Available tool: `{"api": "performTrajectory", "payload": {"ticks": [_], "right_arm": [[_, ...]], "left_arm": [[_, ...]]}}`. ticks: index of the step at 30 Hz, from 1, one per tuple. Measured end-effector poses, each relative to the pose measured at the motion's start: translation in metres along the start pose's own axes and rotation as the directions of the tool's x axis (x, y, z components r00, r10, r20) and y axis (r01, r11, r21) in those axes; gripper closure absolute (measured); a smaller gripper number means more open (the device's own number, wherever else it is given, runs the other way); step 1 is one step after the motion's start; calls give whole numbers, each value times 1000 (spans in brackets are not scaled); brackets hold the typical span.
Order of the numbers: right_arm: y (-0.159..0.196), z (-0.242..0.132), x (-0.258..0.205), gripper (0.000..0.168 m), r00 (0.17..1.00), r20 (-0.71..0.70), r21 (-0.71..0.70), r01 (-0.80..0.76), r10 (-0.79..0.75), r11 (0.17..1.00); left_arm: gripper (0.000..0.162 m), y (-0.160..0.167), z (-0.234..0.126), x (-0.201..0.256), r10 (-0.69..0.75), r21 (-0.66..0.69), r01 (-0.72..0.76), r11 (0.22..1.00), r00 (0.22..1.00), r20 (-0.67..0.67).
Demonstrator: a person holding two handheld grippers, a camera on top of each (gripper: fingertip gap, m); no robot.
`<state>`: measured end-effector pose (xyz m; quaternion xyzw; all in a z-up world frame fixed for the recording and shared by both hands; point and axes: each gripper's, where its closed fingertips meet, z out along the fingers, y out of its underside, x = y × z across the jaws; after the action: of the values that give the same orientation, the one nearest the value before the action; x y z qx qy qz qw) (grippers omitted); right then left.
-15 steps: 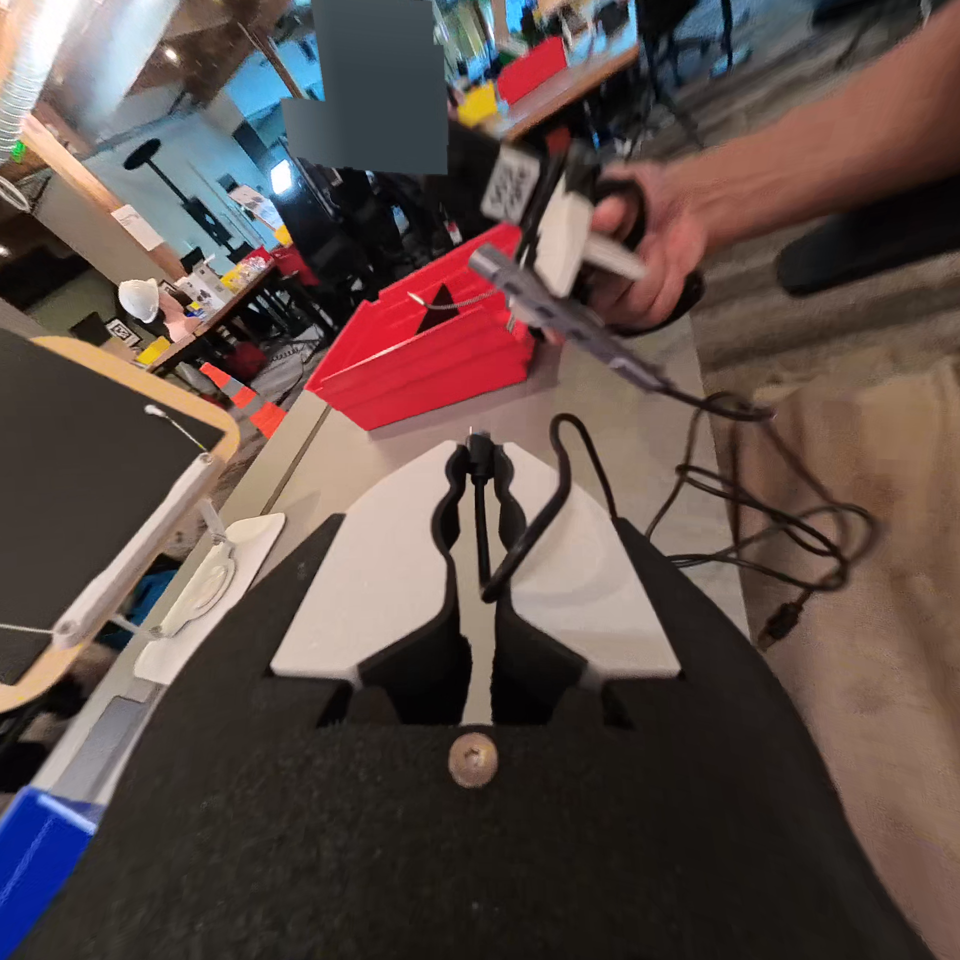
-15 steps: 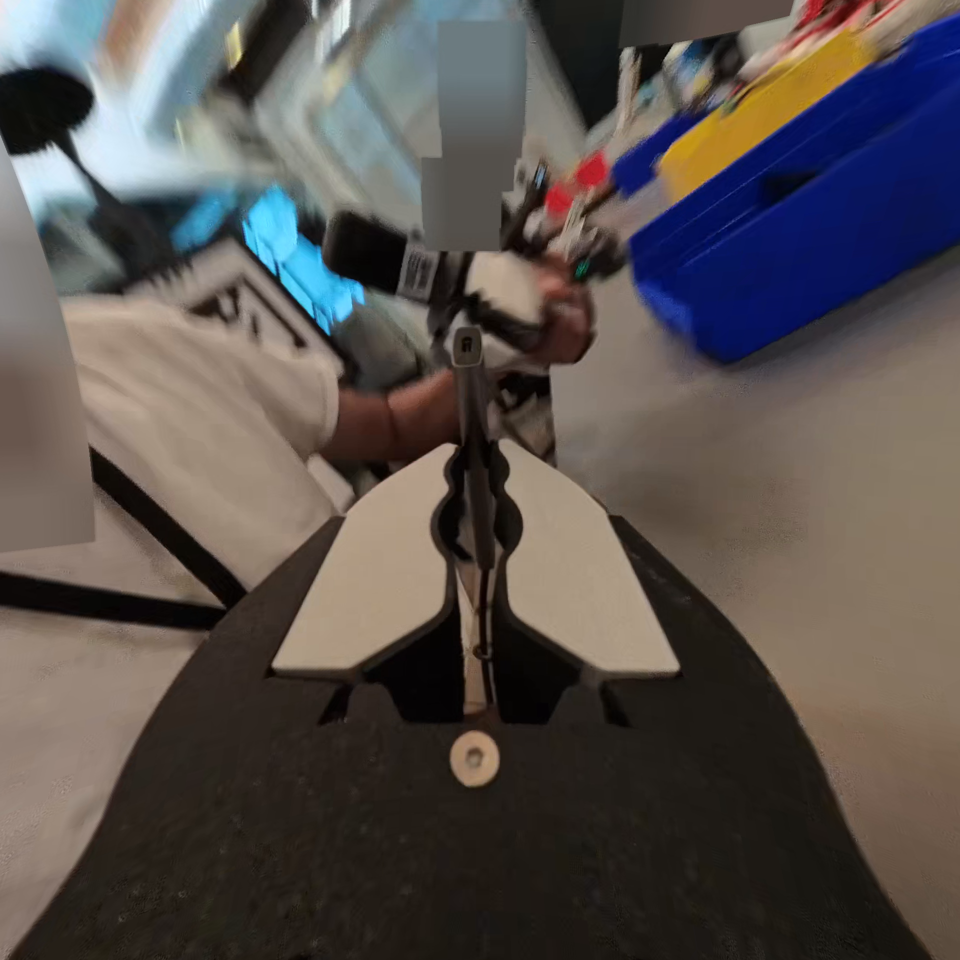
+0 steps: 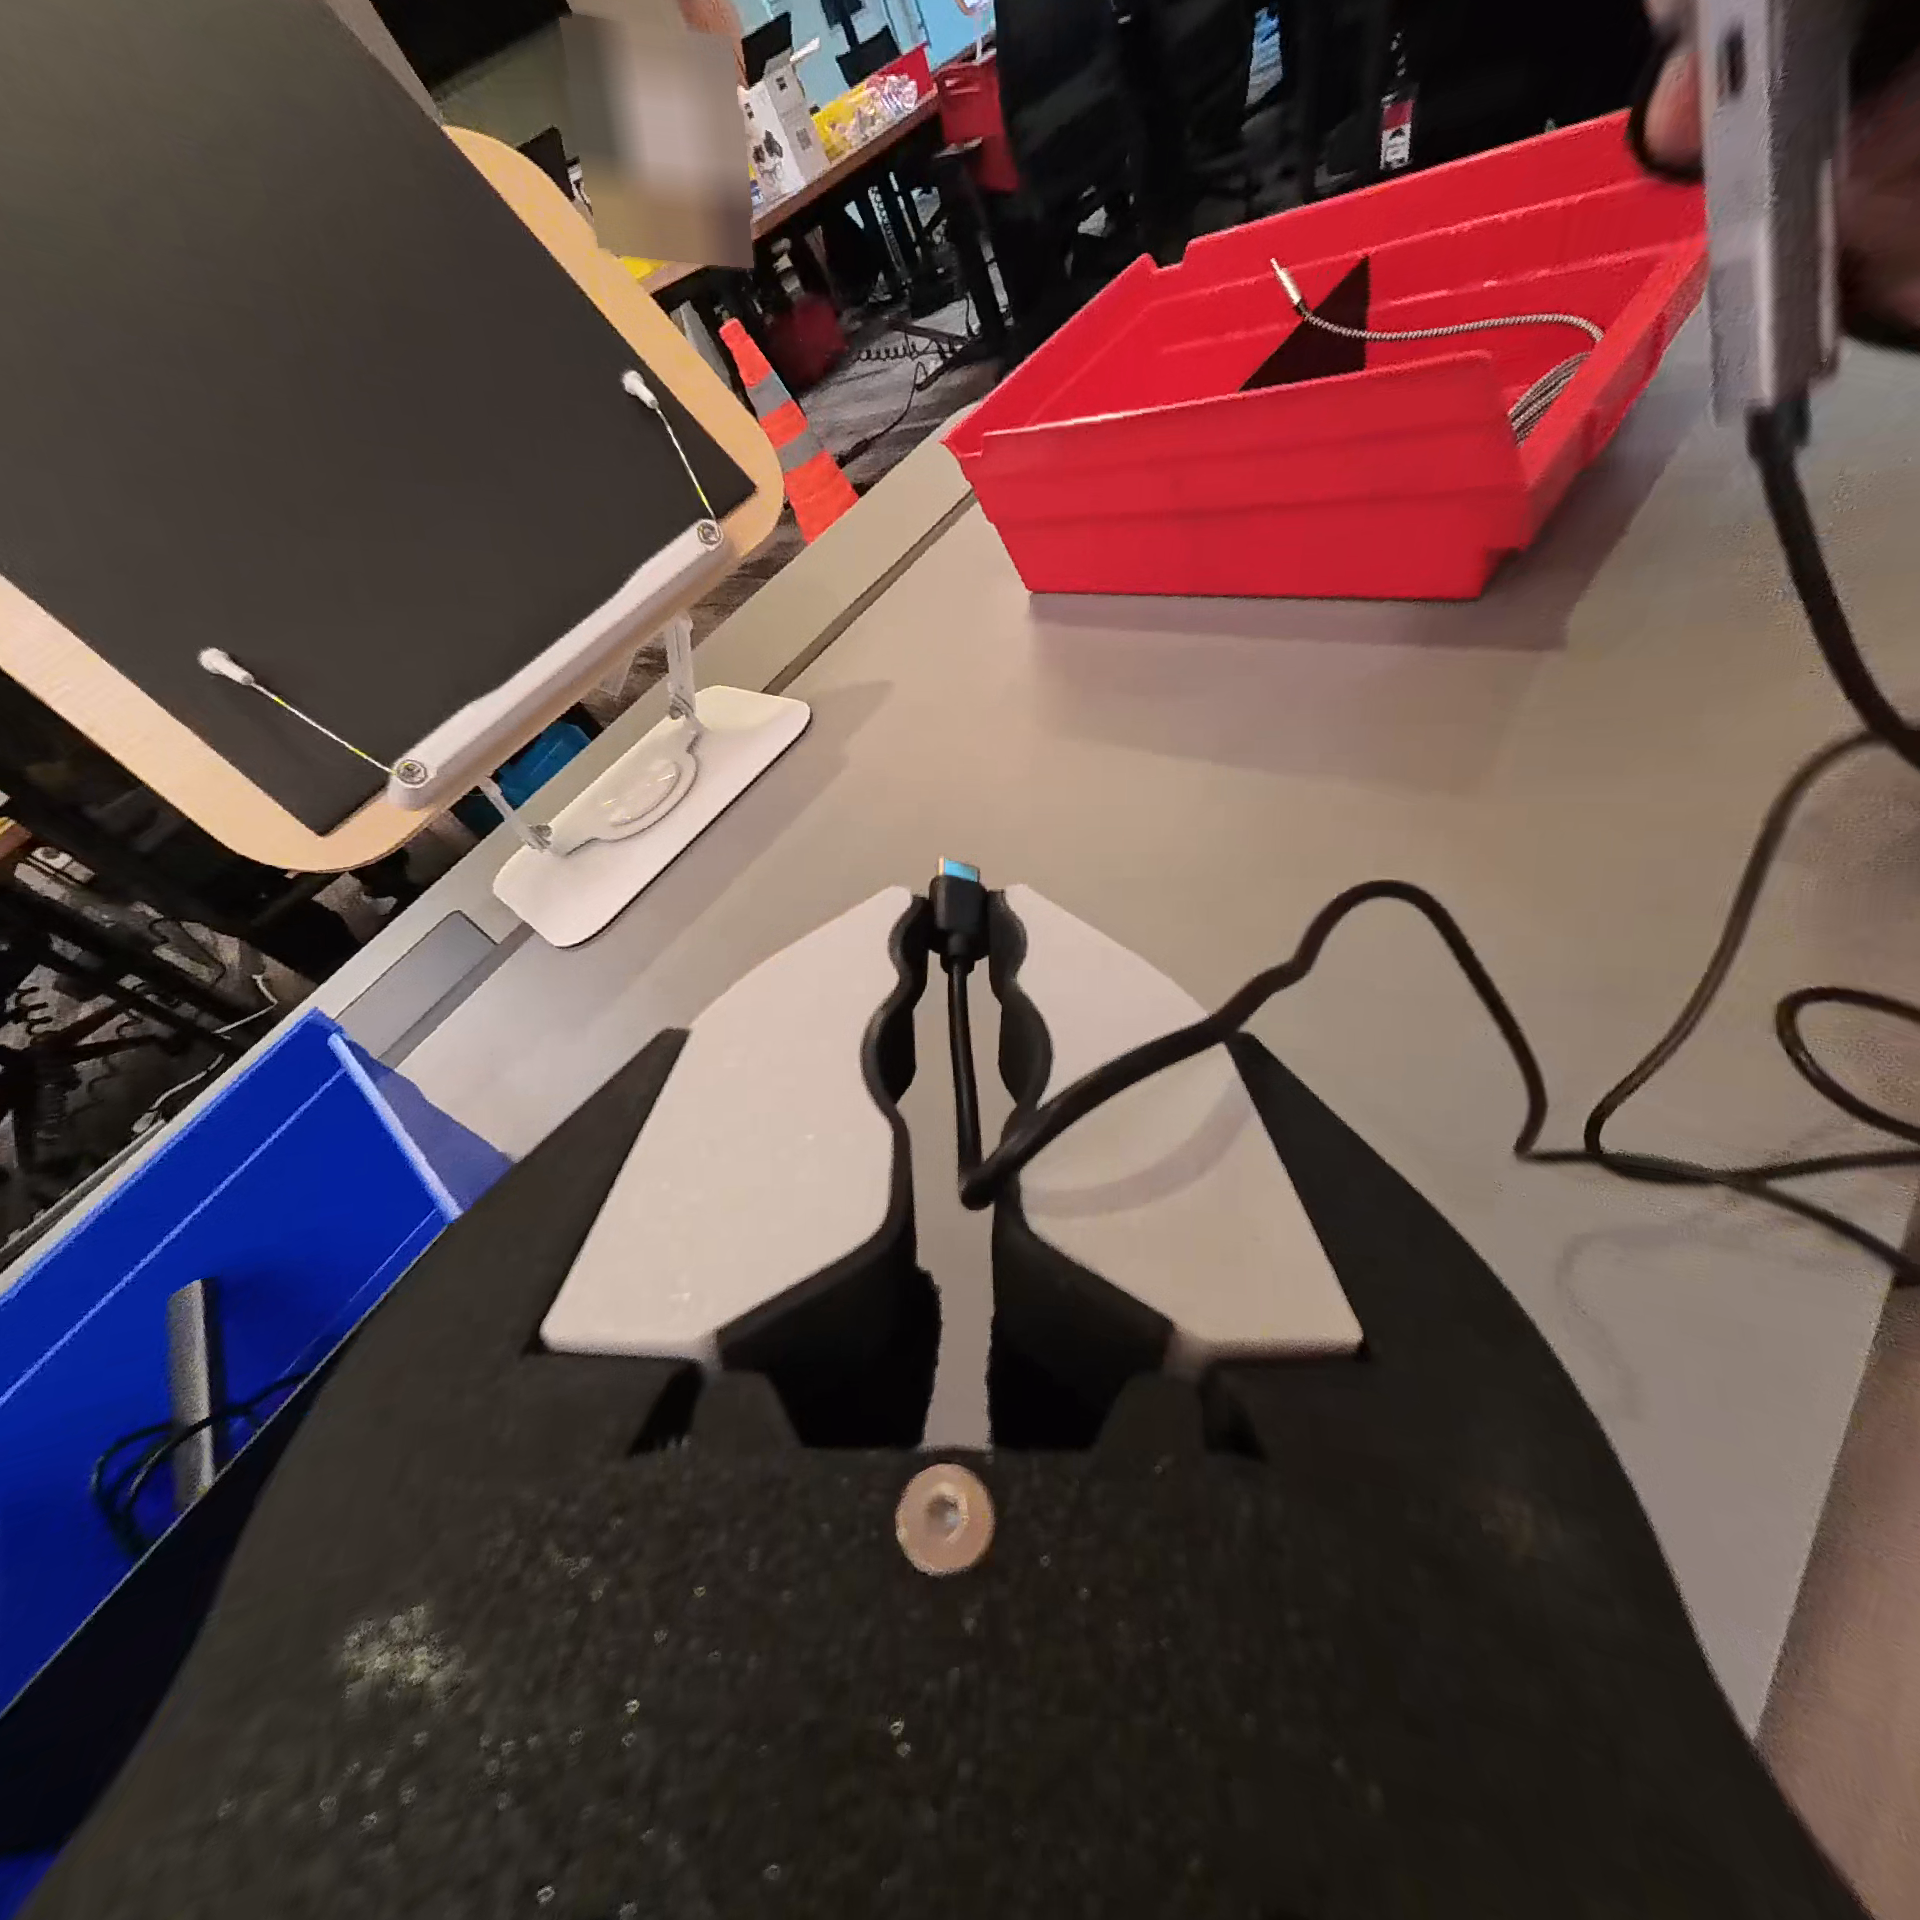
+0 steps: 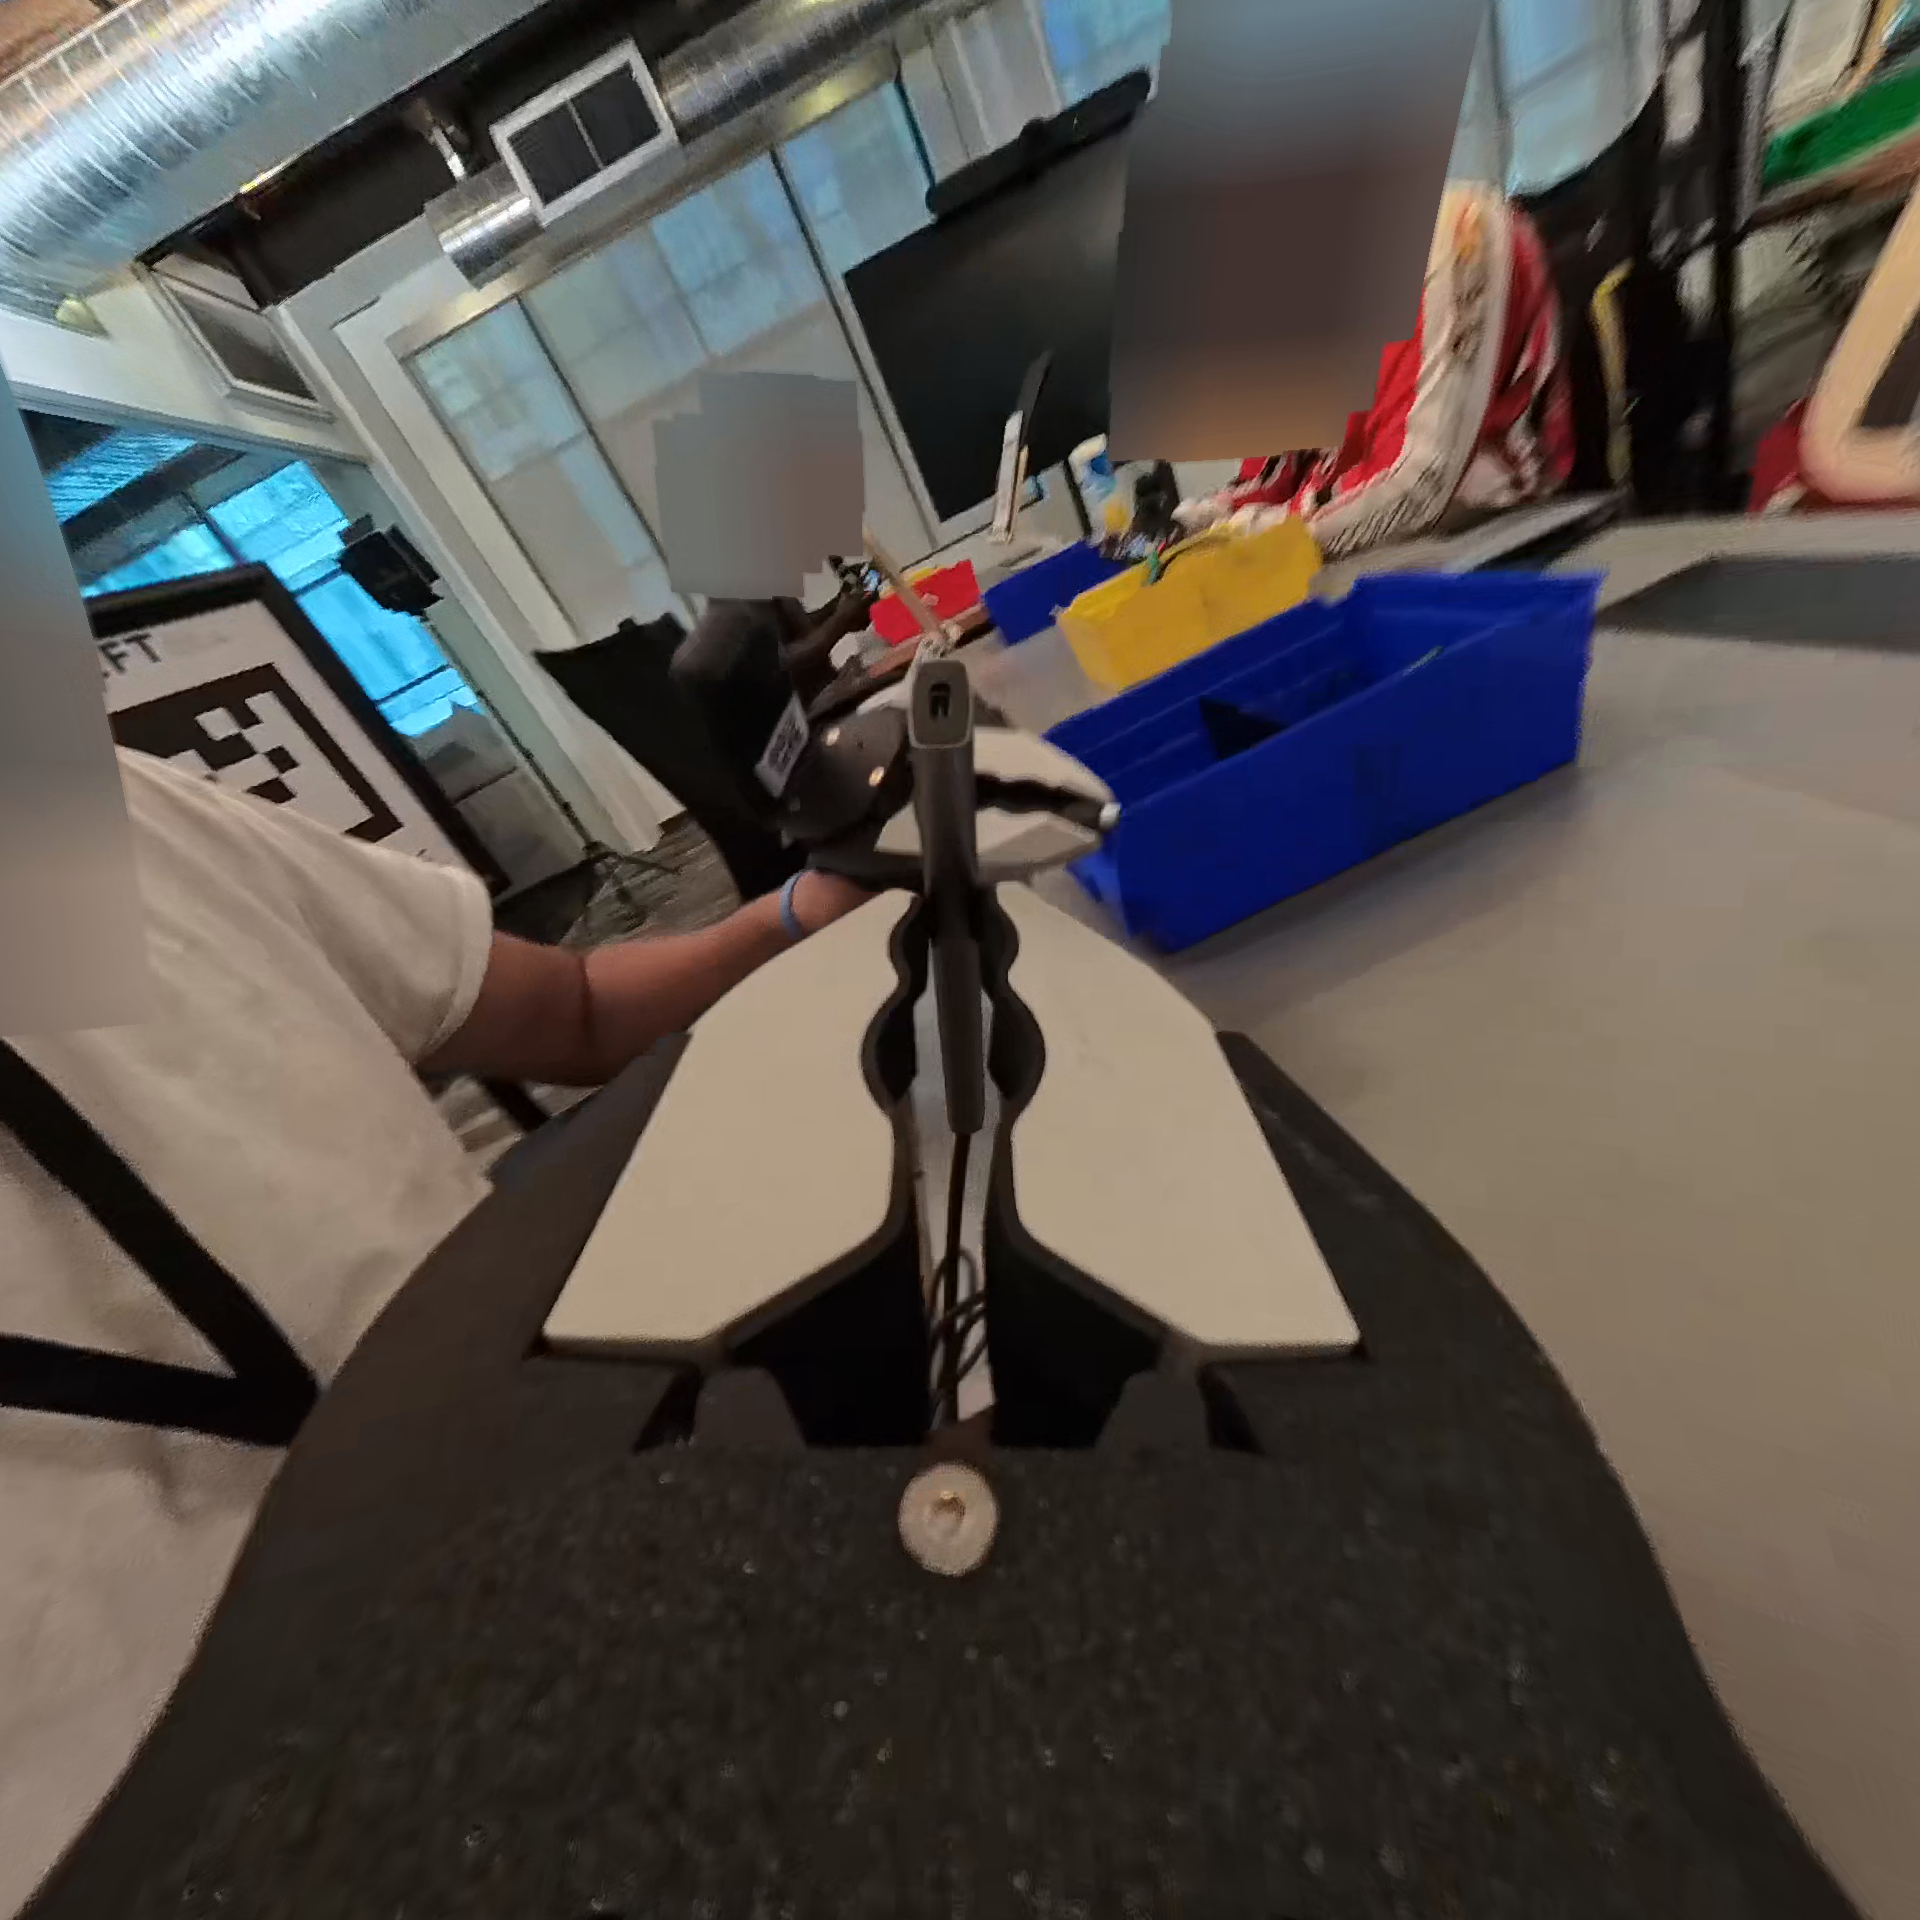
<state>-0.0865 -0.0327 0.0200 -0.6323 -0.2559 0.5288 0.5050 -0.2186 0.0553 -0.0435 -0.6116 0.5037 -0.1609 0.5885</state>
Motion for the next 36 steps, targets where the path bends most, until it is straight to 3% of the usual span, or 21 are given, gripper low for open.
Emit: {"api": "performTrajectory", "payload": {"ticks": [4, 7, 10, 14, 18, 20, 23, 25, 27, 29, 30, 32, 34, 35, 36], "right_arm": [[-68, -32, 0, 160, 972, -163, 138, 193, -170, 971], [-152, -89, -6, 160, 905, -357, 362, 362, -231, 859], [-209, -146, -14, 160, 897, -405, 547, 395, -180, 738], [-203, -108, 5, 160, 897, -391, 384, 364, -208, 848], [-230, -108, -9, 160, 901, -382, 477, 383, -206, 791], [-229, -105, -8, 160, 923, -344, 503, 337, -173, 796], [-178, -66, 23, 160, 918, -354, 262, 279, -177, 924], [-126, -27, 29, 159, 953, -253, 97, 198, -168, 975], [-130, -16, 4, 159, 993, -45, 342, 121, -113, 932], [-155, -35, 8, 160, 988, 149, 595, -120, 38, 795], [-163, -43, 21, 160, 986, 151, 669, -158, 75, 726], [-177, -63, 35, 160, 1000, 26, 783, -30, 16, 621], [-192, -81, 36, 160, 997, 77, 859, -74, 16, 507], [-193, -72, 39, 160, 998, 61, 836, -63, 20, 546], [-188, -56, 42, 160, 996, -87, 767, 88, -34, 636]], "left_arm": [[152, -1, -5, -13, -16, -18, 17, 1000, 997, 71], [152, 5, -8, -26, -43, -42, 48, 998, 993, 113], [152, 21, -12, -52, -78, -100, 102, 990, 972, 223], [152, -5, 10, -78, -83, -130, 115, 985, 969, 232], [152, -45, 54, -84, -111, -197, 122, 973, 992, 63], [152, -49, 77, -74, -124, -217, 118, 969, 992, -17], [152, -31, 111, -52, -120, -308, 89, 947, 989, -83], [152, -34, 130, -26, -232, -291, 176, 940, 957, -172], [152, -47, 143, 2, -388, -268, 314, 911, 874, -293], [151, -57, 152, 25, -475, -264, 398, 879, 786, -396], [151, -55, 155, 34, -501, -283, 414, 865, 752, -429], [151, -40, 162, 44, -518, -322, 412, 853, 743, -424], [151, -31, 159, 54, -522, -341, 400, 850, 721, -455], [151, -29, 156, 57, -525, -343, 402, 849, 712, -466], [151, -26, 154, 54, -525, -340, 404, 849, 717, -459]]}}
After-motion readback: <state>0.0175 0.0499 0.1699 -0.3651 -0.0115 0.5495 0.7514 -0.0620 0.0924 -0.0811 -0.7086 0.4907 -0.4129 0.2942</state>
